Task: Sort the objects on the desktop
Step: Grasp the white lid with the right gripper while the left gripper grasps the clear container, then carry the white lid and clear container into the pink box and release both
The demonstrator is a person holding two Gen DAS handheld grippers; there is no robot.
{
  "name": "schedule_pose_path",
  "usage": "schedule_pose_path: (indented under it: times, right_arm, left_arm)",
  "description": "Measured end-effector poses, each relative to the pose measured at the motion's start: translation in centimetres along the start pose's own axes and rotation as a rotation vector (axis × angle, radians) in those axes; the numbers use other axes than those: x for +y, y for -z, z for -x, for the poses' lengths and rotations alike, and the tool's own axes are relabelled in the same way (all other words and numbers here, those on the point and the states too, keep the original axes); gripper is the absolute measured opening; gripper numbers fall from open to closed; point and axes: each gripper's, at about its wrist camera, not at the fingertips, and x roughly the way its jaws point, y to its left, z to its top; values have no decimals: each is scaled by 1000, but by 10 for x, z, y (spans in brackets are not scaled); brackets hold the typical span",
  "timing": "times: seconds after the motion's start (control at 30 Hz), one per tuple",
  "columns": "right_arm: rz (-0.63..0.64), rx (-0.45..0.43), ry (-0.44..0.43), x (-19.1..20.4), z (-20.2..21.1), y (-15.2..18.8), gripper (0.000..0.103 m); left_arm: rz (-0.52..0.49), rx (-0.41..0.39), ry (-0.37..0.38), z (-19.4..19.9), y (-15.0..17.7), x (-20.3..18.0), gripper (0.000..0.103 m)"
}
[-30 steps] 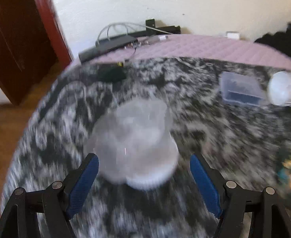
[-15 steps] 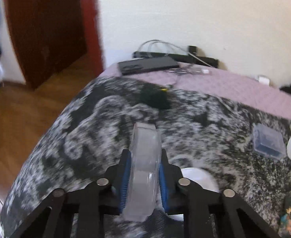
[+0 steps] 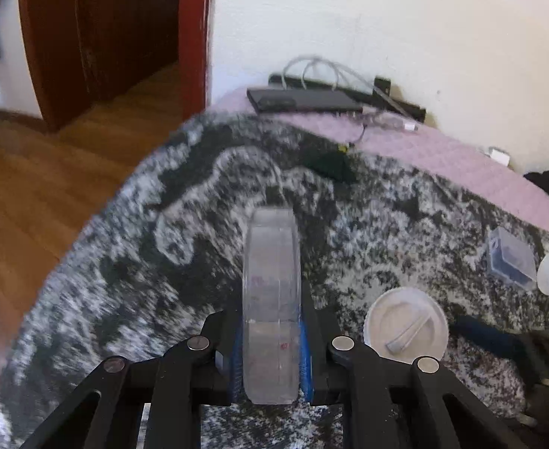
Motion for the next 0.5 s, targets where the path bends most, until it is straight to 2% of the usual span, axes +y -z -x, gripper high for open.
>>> schedule_pose_path:
  times: [0.03, 0.1, 0.3, 0.5]
  right_arm:
    - [2, 7, 13, 2, -8, -1, 89]
    - [68, -26, 97, 11, -10, 0, 65]
    - [29, -80, 54, -4, 43, 17, 65]
    - [-18, -170, 20, -8, 158, 75, 65]
  left_arm:
    - [16, 8, 2, -7, 2, 2, 19]
    - [47, 0, 3, -13, 6, 5, 19]
    - [5, -93, -24, 36, 9, -11, 16]
    - [-52, -115, -18, 115, 38, -43, 16]
